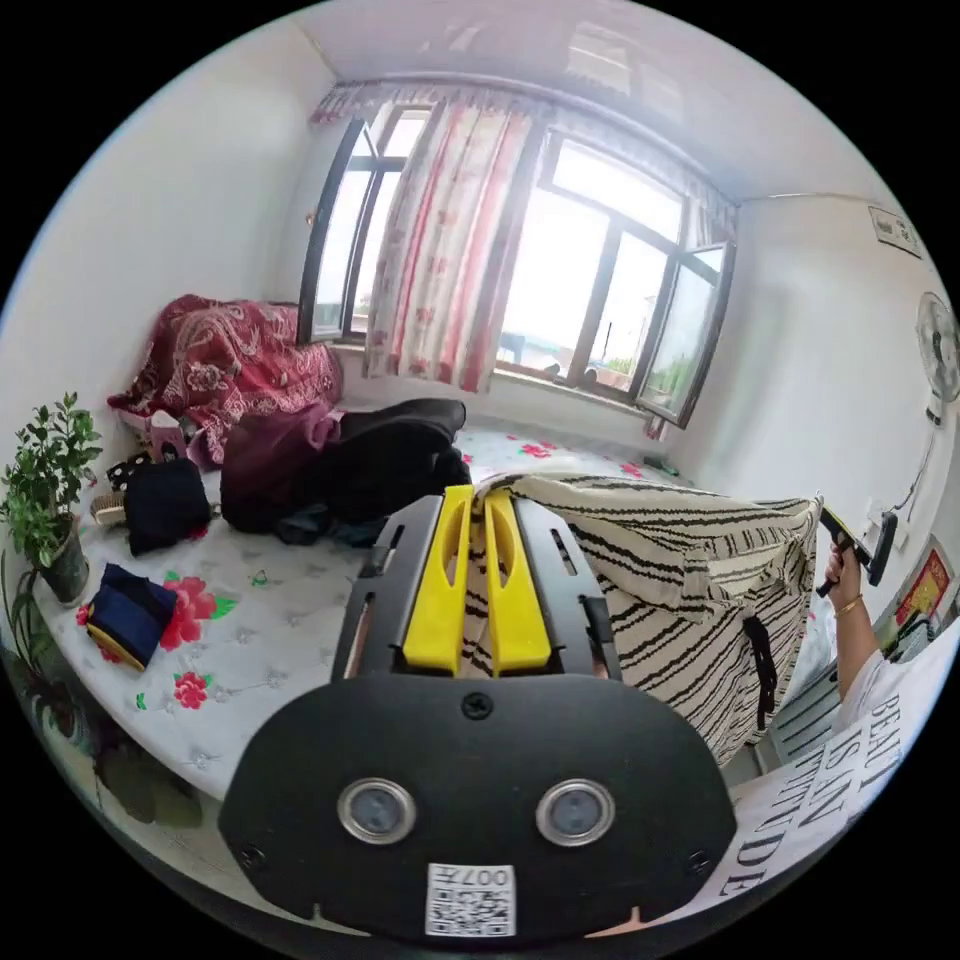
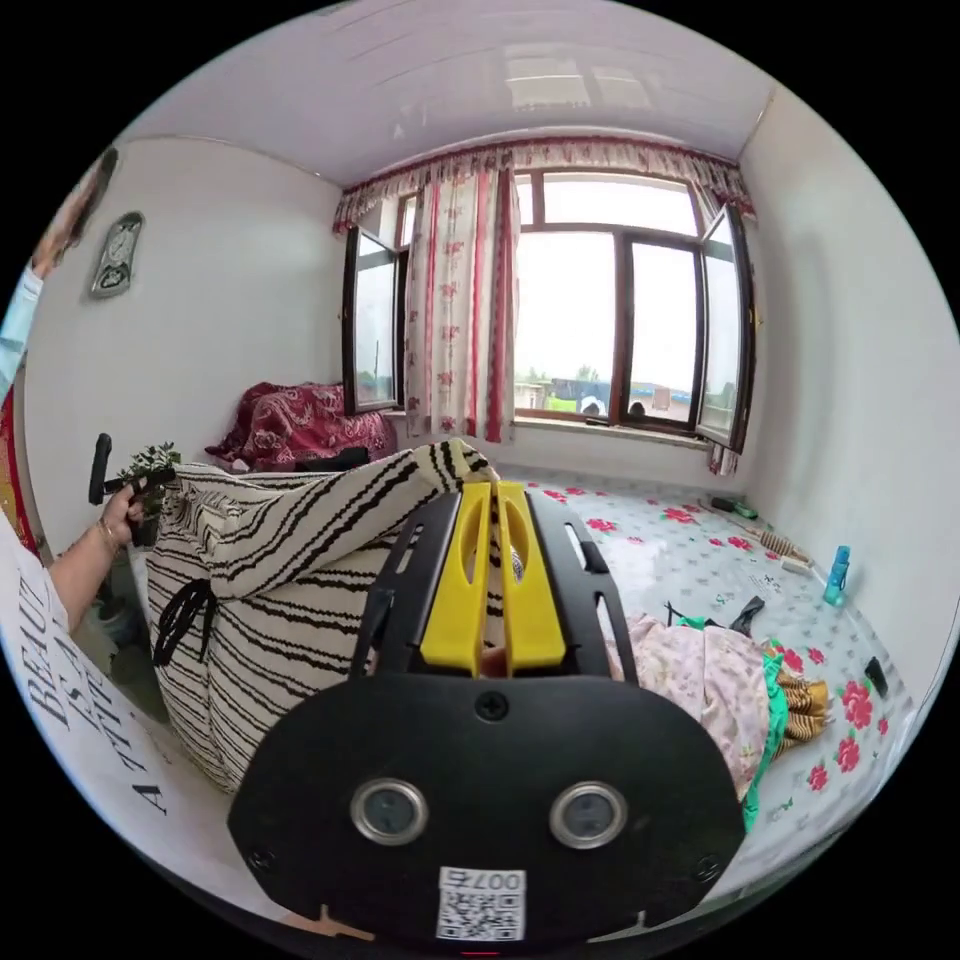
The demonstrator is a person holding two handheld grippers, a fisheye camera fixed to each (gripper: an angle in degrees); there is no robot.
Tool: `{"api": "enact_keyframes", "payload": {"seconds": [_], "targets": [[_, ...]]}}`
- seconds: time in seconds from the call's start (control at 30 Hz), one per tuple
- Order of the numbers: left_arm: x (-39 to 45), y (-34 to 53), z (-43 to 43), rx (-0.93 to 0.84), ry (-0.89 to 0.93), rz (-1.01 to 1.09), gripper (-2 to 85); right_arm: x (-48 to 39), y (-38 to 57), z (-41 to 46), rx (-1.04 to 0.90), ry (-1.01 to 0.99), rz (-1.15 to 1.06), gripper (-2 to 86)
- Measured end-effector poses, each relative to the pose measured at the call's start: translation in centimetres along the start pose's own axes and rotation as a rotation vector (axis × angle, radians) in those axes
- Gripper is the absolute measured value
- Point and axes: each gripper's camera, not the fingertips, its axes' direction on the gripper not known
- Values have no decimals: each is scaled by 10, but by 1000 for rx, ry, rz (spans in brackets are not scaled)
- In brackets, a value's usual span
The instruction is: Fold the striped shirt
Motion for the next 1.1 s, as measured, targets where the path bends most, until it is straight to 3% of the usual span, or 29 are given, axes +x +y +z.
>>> {"api": "enact_keyframes", "payload": {"seconds": [0.1,0.17,0.27,0.43,0.63,0.73,0.97,1.03,1.1], "targets": [[-35,9,122,-247,-18,-53,14,2,18,129,-180,17,45,18],[-59,35,197,-432,-59,-109,32,13,53,226,-422,55,154,33],[-85,71,248,-628,-137,-136,15,18,100,285,-602,42,275,49],[-102,101,254,-648,-181,-42,40,-24,134,317,-700,-38,140,60],[-77,105,302,-681,-54,218,70,-104,134,407,-791,-235,-104,61],[-74,101,349,-705,2,246,79,-139,142,467,-884,-305,-175,63],[-54,91,428,-756,92,491,86,-159,152,554,-1008,-228,-269,35],[-56,101,451,-843,90,520,69,-158,161,570,-1086,-201,-288,22],[-63,98,454,-807,149,492,49,-156,164,579,-1128,-225,-277,11]]}}
